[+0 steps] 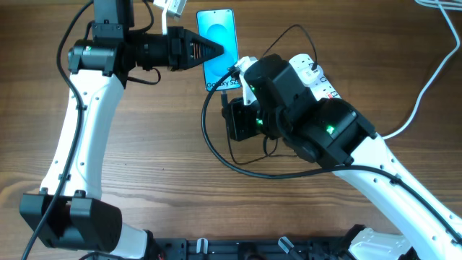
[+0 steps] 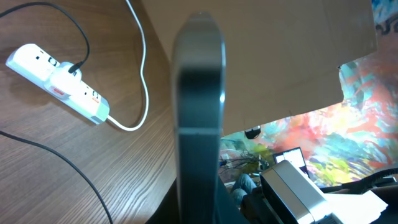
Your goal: Plug charger to phone and switch on socket
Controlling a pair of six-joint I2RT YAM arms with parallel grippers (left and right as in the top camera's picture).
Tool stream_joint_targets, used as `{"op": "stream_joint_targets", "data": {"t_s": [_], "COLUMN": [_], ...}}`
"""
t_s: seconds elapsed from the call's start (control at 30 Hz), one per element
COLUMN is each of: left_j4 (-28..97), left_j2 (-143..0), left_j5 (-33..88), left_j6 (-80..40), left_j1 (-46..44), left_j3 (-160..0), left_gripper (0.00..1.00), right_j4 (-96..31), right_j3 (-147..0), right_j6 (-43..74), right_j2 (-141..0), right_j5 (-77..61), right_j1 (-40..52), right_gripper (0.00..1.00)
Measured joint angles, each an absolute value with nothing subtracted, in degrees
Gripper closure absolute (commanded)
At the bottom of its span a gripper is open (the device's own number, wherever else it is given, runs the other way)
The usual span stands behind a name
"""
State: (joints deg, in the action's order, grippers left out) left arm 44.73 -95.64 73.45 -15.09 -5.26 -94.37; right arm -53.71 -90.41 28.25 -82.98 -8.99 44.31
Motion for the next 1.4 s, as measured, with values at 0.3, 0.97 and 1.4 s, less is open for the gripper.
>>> {"op": "stream_joint_targets", "data": {"t_s": [0.3, 0.97, 1.4], "left_j4": [44.7, 44.7, 44.9], "left_j2": [-95.6, -95.6, -95.6], "left_j5": [73.4, 73.5, 73.4], "left_j6": [-14.0, -14.0, -13.8], "left_j1": [-5.3, -5.3, -5.3], "left_j3": [-94.4, -94.3, -94.4], "left_gripper": [0.96, 0.96, 0.96], "right_j4": [-53.7, -53.5, -53.5], "right_j3": [-90.4, -90.4, -90.4], "right_j6": [28.2, 25.2, 25.2], "right_j2": [-83.0, -83.0, -83.0], "right_j5": [-9.0, -8.6, -7.4], "right_j1": [44.3, 44.3, 44.3], "right_gripper": [0.95, 0.95, 0.95]}}
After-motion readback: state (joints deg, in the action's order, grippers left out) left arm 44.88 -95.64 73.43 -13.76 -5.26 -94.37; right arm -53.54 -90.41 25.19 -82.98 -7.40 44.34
